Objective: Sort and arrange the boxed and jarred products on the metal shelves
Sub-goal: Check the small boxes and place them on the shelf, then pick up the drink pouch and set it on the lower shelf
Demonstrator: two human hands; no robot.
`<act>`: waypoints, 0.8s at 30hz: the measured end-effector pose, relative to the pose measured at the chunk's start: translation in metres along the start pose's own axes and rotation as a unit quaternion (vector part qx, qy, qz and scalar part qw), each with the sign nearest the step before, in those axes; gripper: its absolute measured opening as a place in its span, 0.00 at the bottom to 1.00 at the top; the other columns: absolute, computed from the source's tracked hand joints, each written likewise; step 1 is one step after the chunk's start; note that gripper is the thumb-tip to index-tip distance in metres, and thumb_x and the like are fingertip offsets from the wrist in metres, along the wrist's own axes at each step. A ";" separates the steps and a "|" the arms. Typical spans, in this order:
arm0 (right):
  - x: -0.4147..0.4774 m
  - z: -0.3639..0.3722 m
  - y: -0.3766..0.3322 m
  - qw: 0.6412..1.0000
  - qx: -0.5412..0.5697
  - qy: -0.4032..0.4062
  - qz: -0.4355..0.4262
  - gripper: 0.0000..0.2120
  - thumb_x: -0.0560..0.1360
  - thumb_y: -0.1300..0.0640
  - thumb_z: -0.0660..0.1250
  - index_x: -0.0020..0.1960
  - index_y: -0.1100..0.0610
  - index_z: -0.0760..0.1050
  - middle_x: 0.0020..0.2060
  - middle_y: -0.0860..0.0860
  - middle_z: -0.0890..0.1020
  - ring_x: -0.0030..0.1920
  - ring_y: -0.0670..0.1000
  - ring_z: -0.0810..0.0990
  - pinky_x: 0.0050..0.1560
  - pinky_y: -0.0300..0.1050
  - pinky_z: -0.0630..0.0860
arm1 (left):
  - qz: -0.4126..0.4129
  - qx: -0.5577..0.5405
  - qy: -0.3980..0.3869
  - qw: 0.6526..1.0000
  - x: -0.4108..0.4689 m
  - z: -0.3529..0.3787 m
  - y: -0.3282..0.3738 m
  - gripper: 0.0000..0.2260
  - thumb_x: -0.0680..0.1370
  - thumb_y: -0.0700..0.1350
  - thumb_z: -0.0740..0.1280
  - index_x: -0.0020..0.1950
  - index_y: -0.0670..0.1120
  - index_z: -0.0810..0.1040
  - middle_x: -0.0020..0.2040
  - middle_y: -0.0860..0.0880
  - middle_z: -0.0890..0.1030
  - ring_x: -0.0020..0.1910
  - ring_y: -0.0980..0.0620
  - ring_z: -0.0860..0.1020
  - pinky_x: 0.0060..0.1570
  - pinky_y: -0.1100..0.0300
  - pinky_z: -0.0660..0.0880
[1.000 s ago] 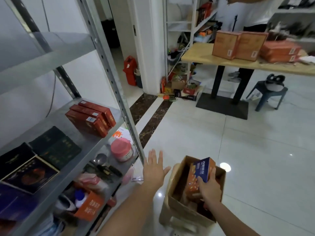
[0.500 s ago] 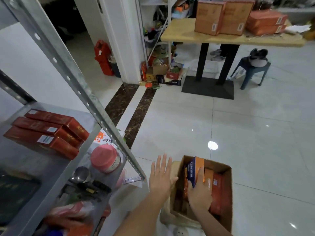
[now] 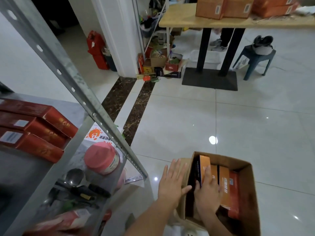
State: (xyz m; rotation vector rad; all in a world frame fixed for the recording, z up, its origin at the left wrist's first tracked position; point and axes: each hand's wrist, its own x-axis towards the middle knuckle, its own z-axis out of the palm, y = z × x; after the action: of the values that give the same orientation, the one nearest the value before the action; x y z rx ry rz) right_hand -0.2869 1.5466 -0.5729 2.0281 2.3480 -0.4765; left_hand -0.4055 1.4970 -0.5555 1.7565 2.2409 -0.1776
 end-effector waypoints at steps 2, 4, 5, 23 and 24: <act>0.005 0.013 0.002 0.999 0.026 0.023 -0.019 0.37 0.76 0.52 0.70 0.78 0.59 0.56 0.67 0.64 0.73 0.68 0.63 0.72 0.69 0.63 0.63 | -0.001 -0.007 0.004 1.000 0.003 0.000 -0.003 0.33 0.80 0.65 0.45 0.72 0.53 0.25 0.75 0.49 0.27 0.70 0.44 0.23 0.66 0.51 0.22; 0.010 0.025 0.005 0.999 0.021 0.025 -0.033 0.36 0.75 0.54 0.70 0.77 0.62 0.58 0.70 0.67 0.69 0.72 0.65 0.66 0.73 0.64 0.56 | 0.001 -0.003 0.004 1.000 0.002 -0.003 -0.004 0.33 0.78 0.66 0.41 0.73 0.52 0.27 0.76 0.48 0.29 0.71 0.44 0.25 0.67 0.51 0.23; 0.011 0.030 0.008 0.999 0.004 0.004 -0.040 0.35 0.78 0.52 0.66 0.78 0.62 0.54 0.73 0.67 0.64 0.75 0.64 0.61 0.75 0.61 0.51 | -0.003 0.005 -0.004 1.000 0.000 -0.003 -0.005 0.33 0.76 0.66 0.39 0.74 0.52 0.28 0.77 0.48 0.31 0.72 0.44 0.27 0.67 0.50 0.24; 0.017 -0.036 0.036 0.951 -0.150 -0.186 -0.198 0.37 0.74 0.32 0.25 0.78 0.48 0.33 0.77 0.54 0.34 0.78 0.55 0.37 0.77 0.58 0.39 | -0.280 -0.093 0.037 0.955 -0.066 -0.038 0.041 0.34 0.79 0.64 0.40 0.70 0.49 0.75 0.67 0.42 0.75 0.76 0.46 0.40 0.71 0.54 0.33; 0.009 -0.051 0.036 0.953 -0.138 -0.169 -0.212 0.45 0.66 0.32 0.14 0.78 0.48 0.35 0.77 0.54 0.36 0.79 0.55 0.40 0.76 0.59 0.40 | -0.298 -0.092 0.045 0.949 -0.076 -0.046 0.046 0.34 0.79 0.64 0.40 0.72 0.48 0.72 0.64 0.42 0.79 0.77 0.47 0.39 0.72 0.53 0.36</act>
State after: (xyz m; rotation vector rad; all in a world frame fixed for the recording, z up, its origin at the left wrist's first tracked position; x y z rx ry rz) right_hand -0.2438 1.5717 -0.5341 1.2150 2.4533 -0.4262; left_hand -0.3515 1.4501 -0.4850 0.9728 2.6911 -0.0078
